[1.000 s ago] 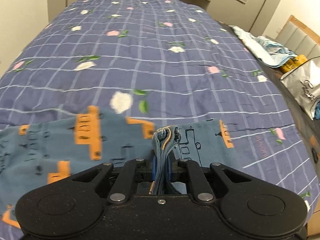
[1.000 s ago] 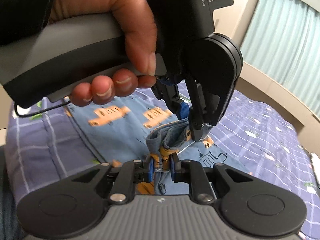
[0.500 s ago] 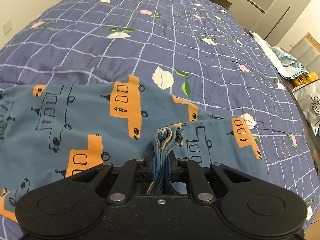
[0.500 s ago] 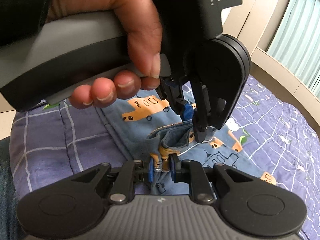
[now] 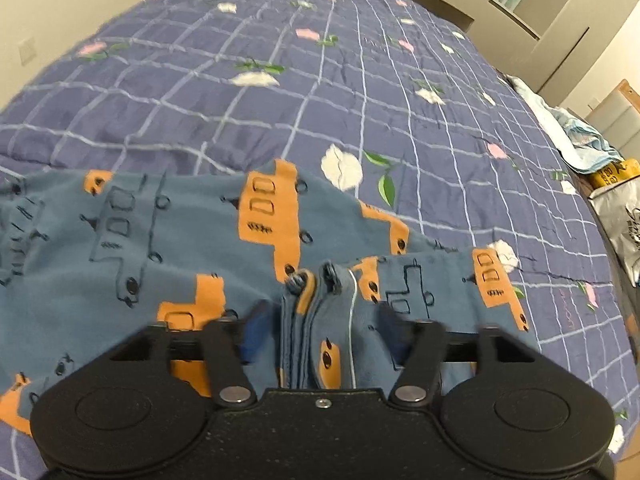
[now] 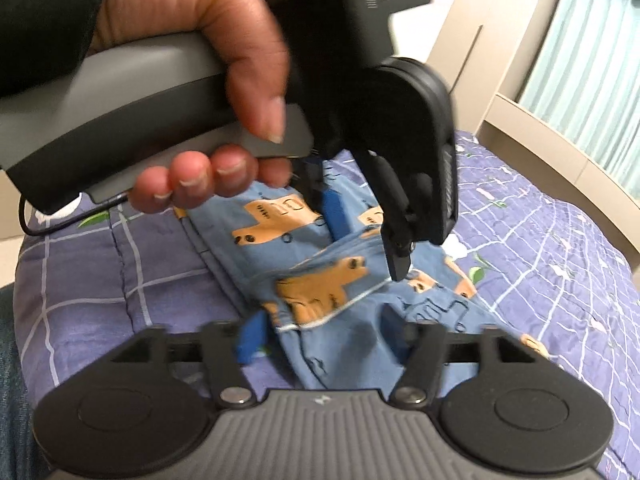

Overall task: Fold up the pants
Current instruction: 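Open both grippers and release the pants edge onto the bed, then move both open grippers back over the pants toward the waistband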

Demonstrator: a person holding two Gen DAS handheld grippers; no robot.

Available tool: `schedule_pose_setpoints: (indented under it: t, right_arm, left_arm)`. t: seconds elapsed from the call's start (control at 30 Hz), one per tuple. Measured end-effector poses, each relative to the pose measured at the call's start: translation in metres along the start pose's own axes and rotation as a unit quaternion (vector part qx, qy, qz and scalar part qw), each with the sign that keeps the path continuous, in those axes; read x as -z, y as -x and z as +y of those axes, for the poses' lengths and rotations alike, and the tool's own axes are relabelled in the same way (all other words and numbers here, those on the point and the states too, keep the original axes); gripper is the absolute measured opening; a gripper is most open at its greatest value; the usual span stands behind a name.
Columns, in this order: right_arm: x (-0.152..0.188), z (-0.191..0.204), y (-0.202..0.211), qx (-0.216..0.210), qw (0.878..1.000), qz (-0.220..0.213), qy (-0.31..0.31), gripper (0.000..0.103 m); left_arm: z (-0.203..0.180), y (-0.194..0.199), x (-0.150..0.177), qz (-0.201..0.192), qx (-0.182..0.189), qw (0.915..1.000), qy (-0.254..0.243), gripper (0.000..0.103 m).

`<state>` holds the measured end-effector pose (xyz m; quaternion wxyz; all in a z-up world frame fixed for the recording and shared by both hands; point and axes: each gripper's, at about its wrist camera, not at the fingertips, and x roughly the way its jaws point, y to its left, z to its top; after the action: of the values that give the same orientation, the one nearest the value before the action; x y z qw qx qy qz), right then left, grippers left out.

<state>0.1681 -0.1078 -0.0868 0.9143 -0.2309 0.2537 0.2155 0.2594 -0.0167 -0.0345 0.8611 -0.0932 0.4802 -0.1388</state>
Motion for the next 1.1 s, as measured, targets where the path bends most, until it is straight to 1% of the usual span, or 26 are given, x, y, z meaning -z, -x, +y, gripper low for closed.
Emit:
schedule_pose_setpoints:
  t: [0.03, 0.07, 0.1, 0.13, 0.17, 0.23, 0.3, 0.4, 0.47, 0.5, 0.63, 0.8, 0.87, 0.97, 1.03, 1.1]
  right_arm:
    - [0.003, -0.005, 0.006, 0.007, 1.000, -0.004, -0.010, 0.091]
    - [0.006, -0.009, 0.010, 0.014, 1.000, -0.007, -0.017, 0.093]
    - [0.010, -0.016, 0.017, 0.025, 0.999, -0.010, -0.027, 0.098]
    - [0.015, -0.023, 0.024, 0.038, 0.998, -0.012, -0.038, 0.101]
    - [0.018, -0.029, 0.029, 0.049, 0.998, -0.015, -0.046, 0.101]
    - [0.025, -0.047, 0.040, 0.085, 0.994, -0.021, -0.067, 0.103]
    - [0.029, -0.067, 0.045, 0.131, 0.988, -0.022, -0.080, 0.103]
    - [0.033, -0.099, 0.035, 0.187, 0.978, -0.008, -0.087, 0.103]
    - [0.033, -0.121, 0.023, 0.209, 0.973, 0.002, -0.095, 0.103]
    - [0.035, -0.132, 0.017, 0.215, 0.971, 0.010, -0.100, 0.103]
    - [0.035, -0.153, -0.007, 0.236, 0.965, 0.029, -0.113, 0.103]
    - [0.048, -0.154, -0.041, 0.225, 0.966, 0.079, -0.097, 0.103]
    - [0.053, -0.150, -0.042, 0.227, 0.966, 0.071, -0.101, 0.103]
    - [0.054, -0.149, -0.032, 0.235, 0.964, 0.061, -0.108, 0.103]
    - [0.054, -0.145, -0.016, 0.241, 0.963, 0.050, -0.111, 0.103]
    - [0.057, -0.138, 0.004, 0.241, 0.963, 0.037, -0.117, 0.103]
  left_arm:
    - [-0.001, 0.003, 0.000, -0.008, -0.010, 0.9999, -0.003, 0.080]
    - [-0.003, 0.005, -0.001, -0.018, -0.022, 0.9996, -0.007, 0.085]
    - [-0.005, 0.007, 0.000, -0.028, -0.035, 0.9989, -0.011, 0.091]
    - [-0.006, 0.007, 0.000, -0.036, -0.046, 0.9982, -0.014, 0.094]
    - [-0.006, 0.007, 0.001, -0.043, -0.060, 0.9971, -0.018, 0.099]
    - [-0.007, 0.002, 0.003, -0.053, -0.089, 0.9942, -0.026, 0.099]
    - [-0.008, -0.006, 0.004, -0.054, -0.117, 0.9912, -0.030, 0.099]
    - [-0.005, -0.014, 0.007, -0.056, -0.131, 0.9894, -0.028, 0.100]
    - [-0.004, -0.017, 0.008, -0.055, -0.133, 0.9893, -0.025, 0.102]
    - [-0.003, -0.018, 0.008, -0.054, -0.133, 0.9894, -0.023, 0.102]
    - [0.002, -0.021, 0.010, -0.054, -0.130, 0.9899, -0.021, 0.102]
    - [0.002, -0.026, 0.011, -0.057, -0.129, 0.9897, -0.025, 0.103]
    - [0.001, -0.026, 0.011, -0.058, -0.130, 0.9894, -0.029, 0.103]
    - [0.000, -0.023, 0.010, -0.051, -0.130, 0.9898, -0.027, 0.102]
    - [-0.002, -0.016, 0.010, -0.036, -0.128, 0.9910, -0.016, 0.102]
    - [-0.006, -0.006, 0.015, -0.030, -0.115, 0.9927, -0.018, 0.102]
